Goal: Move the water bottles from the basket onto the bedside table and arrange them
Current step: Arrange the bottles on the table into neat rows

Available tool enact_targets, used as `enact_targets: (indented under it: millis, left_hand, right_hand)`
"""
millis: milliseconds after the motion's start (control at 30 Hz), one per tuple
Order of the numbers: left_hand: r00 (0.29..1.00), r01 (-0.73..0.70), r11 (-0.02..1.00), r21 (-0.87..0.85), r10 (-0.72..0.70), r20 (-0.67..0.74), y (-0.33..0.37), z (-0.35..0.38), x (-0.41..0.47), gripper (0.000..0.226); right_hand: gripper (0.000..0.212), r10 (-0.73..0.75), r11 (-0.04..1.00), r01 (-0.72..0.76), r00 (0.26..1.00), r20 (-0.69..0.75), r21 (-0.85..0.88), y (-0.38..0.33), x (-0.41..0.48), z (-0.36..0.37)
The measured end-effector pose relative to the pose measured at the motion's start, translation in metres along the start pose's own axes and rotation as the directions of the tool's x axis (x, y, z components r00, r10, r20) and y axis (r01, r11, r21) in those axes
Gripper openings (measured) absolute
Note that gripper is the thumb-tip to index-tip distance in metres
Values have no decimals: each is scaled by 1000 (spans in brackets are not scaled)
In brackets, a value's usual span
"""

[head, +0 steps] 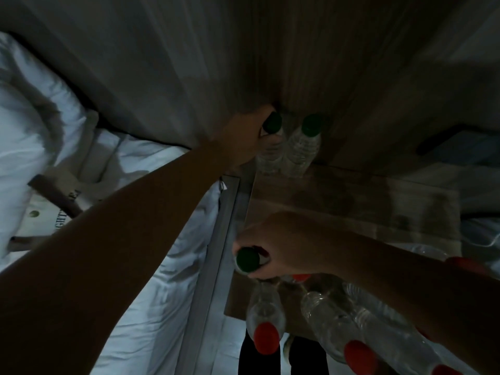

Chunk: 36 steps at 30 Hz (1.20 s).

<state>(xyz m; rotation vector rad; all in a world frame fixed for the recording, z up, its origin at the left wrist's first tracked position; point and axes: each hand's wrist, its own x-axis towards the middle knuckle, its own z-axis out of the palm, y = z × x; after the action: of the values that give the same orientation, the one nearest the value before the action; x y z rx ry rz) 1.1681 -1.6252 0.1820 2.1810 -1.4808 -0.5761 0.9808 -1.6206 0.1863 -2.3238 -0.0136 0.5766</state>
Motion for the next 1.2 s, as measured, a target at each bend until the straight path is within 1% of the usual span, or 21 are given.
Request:
enact_targets:
  millis: [67,200,267,333,400,500,600,667,800,867,967,1033,1100,1167,1200]
  left_hand:
    - [1000,25,1000,-20,-25,4,1,0,1,46]
    - [995,97,995,-8,-98,-28,5,2,-3,54]
    - [990,134,990,-41,-136,-47,8,2,-11,54]
    - [983,171,983,-72,-176,-60,9,4,-26,47]
    - [978,197,977,-77,-201,-57,6,8,-44,35]
    - [968,251,967,-45,-252,-11,1,9,-82,25]
    - [975,218,974,-70,-215,49,8,3,-127,16]
    - [979,199,977,-78,-193,69,17,-2,-153,16]
    - [974,207,964,-166,-187,131,38,-5,-185,12]
    - [978,174,968,-180,-148,148,45,0,-193,23]
    - [983,150,979,-136,-133,130,48,11,-197,31]
    - [991,94,994,-47,-89,97,47,18,-198,35]
    - [993,44,997,62,-50,105,45,23,-196,39]
    - [994,29,996,88,-38,99,46,27,-194,36]
    - [996,30,996,78,-37,87,46,28,-192,34]
  right_hand:
    - [33,-4,1000,3,1000,-25,-25,3,0,2]
    - [33,22,999,-22,1000,-15,-31,10,1,8]
    - [30,37,998,-39,998,-58,-42,11,0,10]
    - [29,51,997,-56,995,-89,-53,14,-2,13]
    - [31,64,996,-70,992,-108,-56,14,-5,18]
    - [31,65,998,-68,989,-131,-17,4,-14,18]
    - [33,36,998,-28,991,-129,63,-10,-28,8]
    - [35,23,997,-13,989,-144,72,-13,-38,3]
    - [43,73,997,-73,981,-182,11,-10,-53,3]
    - [46,75,996,-83,981,-180,-37,-9,-60,4]
    - [48,73,989,-99,975,-211,-114,-8,-70,4]
    - [47,77,976,-119,971,-225,-182,-6,-74,7]
    - [48,113,950,-171,968,-223,-263,-2,-78,13]
    - [51,122,935,-201,956,-268,-291,2,-79,18]
    - [52,121,944,-195,955,-270,-268,3,-80,19]
